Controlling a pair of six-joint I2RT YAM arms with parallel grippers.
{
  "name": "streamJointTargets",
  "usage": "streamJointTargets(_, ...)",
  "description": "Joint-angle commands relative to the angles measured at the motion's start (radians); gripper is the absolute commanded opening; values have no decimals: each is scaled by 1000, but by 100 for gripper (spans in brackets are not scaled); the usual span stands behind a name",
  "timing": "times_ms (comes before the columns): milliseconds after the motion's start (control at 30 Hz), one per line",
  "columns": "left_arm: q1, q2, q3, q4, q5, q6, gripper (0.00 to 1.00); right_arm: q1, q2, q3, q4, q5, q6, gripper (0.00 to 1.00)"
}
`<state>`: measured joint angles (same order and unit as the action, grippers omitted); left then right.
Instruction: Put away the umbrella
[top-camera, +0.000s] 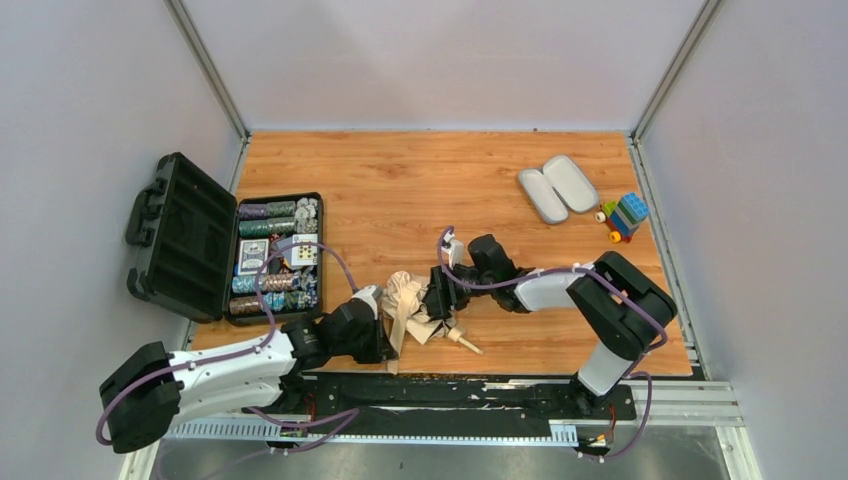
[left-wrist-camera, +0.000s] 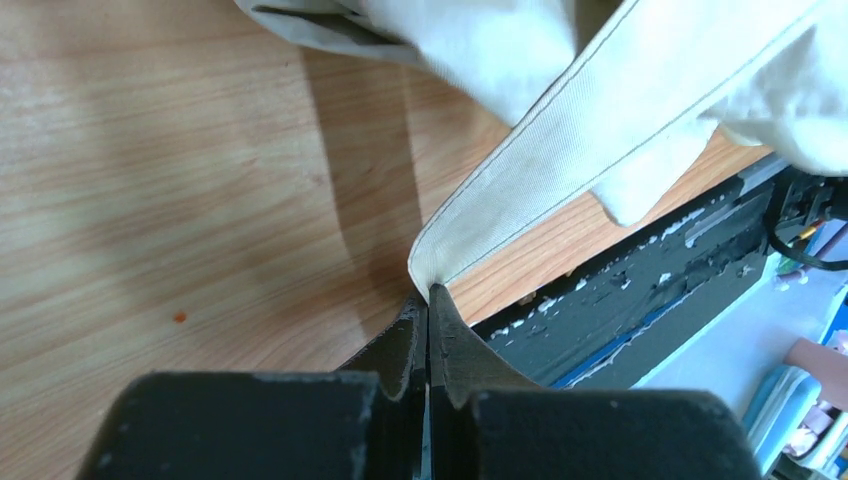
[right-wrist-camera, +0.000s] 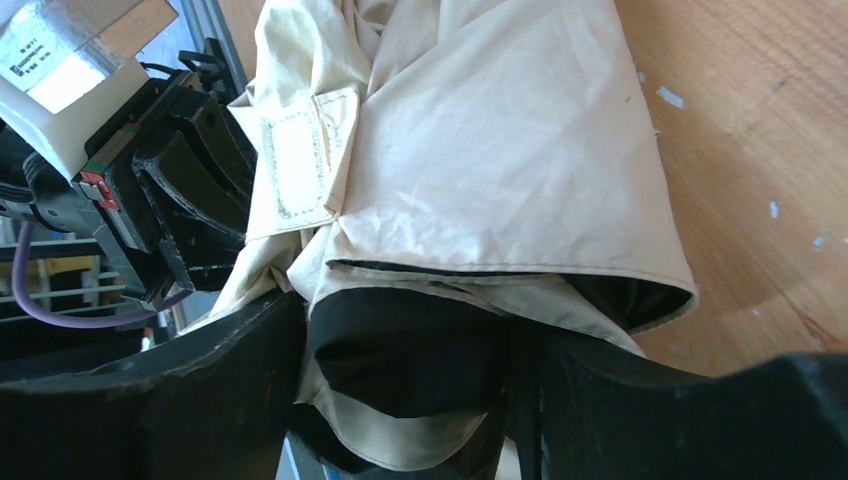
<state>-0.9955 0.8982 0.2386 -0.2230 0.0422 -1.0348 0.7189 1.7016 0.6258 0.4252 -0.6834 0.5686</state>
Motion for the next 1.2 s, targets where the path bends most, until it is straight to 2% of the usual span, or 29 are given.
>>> streamJointTargets(0, 0, 103, -46, -109, -110, 45, 0, -17, -45, -1, -284, 163, -115, 74)
streamJointTargets(67, -1, 135, -40, -97, -110, 49, 0, -27, -77, 7, -322, 161, -132, 80)
streamJointTargets(133, -2, 166, -32, -83, -115, 54, 0, -35, -126, 19, -372, 169, -152, 91)
streamJointTargets(233, -2, 192, -16, -78, -113, 59, 0, -44, -199, 51, -496, 196, -194, 97)
streamJointTargets(567, -1, 220, 25, -64, -109, 68, 0, -42, -445, 120, -779, 278, -251, 98)
streamJointTargets(667, -1, 226, 24, -60, -108, 68, 0, -4, -529, 149, -823, 339, -268, 99)
streamJointTargets(733, -2, 229, 26, -57, -108, 68, 0, 68, -567, 170, -816, 415, -316, 100)
streamJointTargets(833, -1, 231, 31, -56, -107, 68, 0, 244, -589, 187, -790, 618, -458, 100)
streamJointTargets(933, -1, 229, 31, -56, -104, 66, 0, 378, -581, 155, -679, 821, -581, 100)
streamJointTargets(1033, -2, 228, 28, -57, -101, 66, 0, 436, -550, 78, -537, 870, -701, 100)
streamJointTargets(1167, -1, 217, 33, -69, -97, 67, 0, 451, -461, 46, -439, 853, -763, 100)
